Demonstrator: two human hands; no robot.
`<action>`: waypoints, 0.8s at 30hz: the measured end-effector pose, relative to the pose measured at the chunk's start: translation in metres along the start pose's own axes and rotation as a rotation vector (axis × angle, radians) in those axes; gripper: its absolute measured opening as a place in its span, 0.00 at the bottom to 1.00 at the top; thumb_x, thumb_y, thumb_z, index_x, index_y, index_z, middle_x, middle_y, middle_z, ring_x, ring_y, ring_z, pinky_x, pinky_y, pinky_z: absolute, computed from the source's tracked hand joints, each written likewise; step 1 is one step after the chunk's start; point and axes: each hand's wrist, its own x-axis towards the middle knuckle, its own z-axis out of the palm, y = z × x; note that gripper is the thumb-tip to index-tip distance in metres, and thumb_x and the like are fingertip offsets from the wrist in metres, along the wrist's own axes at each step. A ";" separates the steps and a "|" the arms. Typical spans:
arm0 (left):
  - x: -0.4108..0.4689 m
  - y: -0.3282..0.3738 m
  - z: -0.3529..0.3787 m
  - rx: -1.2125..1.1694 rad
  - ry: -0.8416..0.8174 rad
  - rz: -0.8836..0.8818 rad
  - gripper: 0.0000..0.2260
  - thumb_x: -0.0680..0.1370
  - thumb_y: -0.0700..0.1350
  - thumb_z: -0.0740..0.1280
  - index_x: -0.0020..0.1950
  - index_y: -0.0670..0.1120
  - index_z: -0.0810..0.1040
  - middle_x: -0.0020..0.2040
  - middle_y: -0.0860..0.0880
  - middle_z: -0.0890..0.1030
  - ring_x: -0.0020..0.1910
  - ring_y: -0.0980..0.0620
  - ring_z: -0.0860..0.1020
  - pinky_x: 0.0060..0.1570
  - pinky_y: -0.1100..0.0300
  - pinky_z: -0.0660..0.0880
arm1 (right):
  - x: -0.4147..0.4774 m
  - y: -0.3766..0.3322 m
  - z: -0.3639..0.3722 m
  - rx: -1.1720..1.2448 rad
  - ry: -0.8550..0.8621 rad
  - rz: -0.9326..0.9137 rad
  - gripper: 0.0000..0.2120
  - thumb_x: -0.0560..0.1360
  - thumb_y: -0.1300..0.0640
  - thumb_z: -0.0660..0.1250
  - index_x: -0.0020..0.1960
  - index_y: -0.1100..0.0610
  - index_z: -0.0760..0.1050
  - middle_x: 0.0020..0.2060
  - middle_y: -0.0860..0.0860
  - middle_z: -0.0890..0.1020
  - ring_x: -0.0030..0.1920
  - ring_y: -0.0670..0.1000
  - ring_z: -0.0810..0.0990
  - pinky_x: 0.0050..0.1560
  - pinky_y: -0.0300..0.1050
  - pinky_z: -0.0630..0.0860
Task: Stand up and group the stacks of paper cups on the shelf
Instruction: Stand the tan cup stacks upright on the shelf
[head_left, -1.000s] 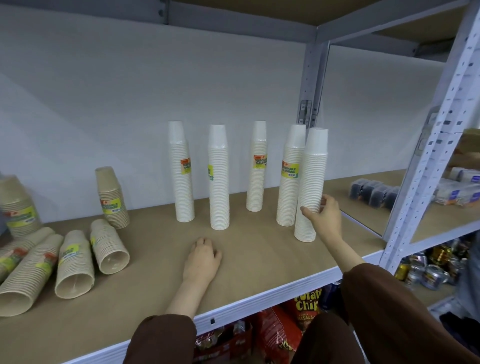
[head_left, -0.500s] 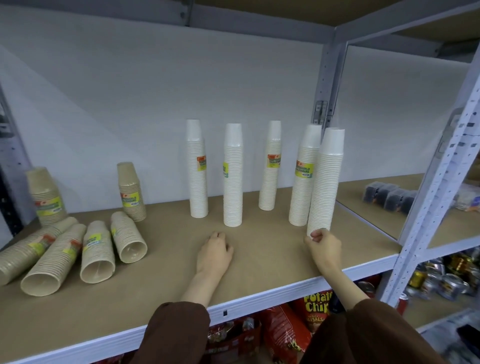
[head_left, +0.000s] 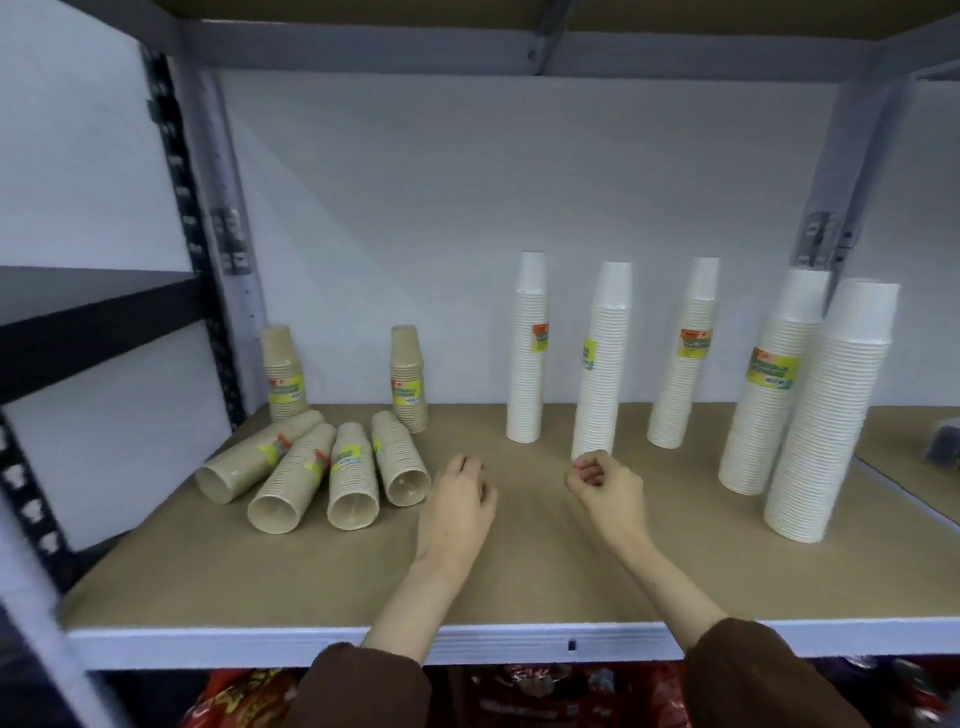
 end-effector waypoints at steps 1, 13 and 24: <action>0.002 -0.007 -0.008 0.001 0.035 -0.013 0.11 0.76 0.41 0.60 0.55 0.40 0.75 0.58 0.43 0.76 0.57 0.44 0.75 0.54 0.52 0.71 | 0.000 -0.007 0.011 0.026 -0.034 -0.006 0.05 0.70 0.66 0.66 0.44 0.59 0.75 0.32 0.50 0.75 0.33 0.45 0.72 0.35 0.20 0.68; 0.038 -0.072 -0.071 0.300 -0.072 -0.384 0.20 0.78 0.47 0.59 0.65 0.35 0.65 0.65 0.37 0.69 0.64 0.41 0.68 0.66 0.54 0.63 | 0.021 -0.069 0.118 -0.041 -0.393 0.001 0.21 0.72 0.52 0.68 0.59 0.65 0.73 0.51 0.57 0.80 0.53 0.54 0.77 0.53 0.42 0.70; 0.044 -0.080 -0.067 0.063 -0.190 -0.555 0.27 0.76 0.50 0.64 0.67 0.35 0.62 0.67 0.37 0.68 0.67 0.41 0.68 0.64 0.54 0.66 | 0.031 -0.082 0.152 -0.179 -0.620 0.126 0.16 0.71 0.47 0.67 0.34 0.57 0.69 0.34 0.52 0.75 0.42 0.53 0.75 0.32 0.40 0.65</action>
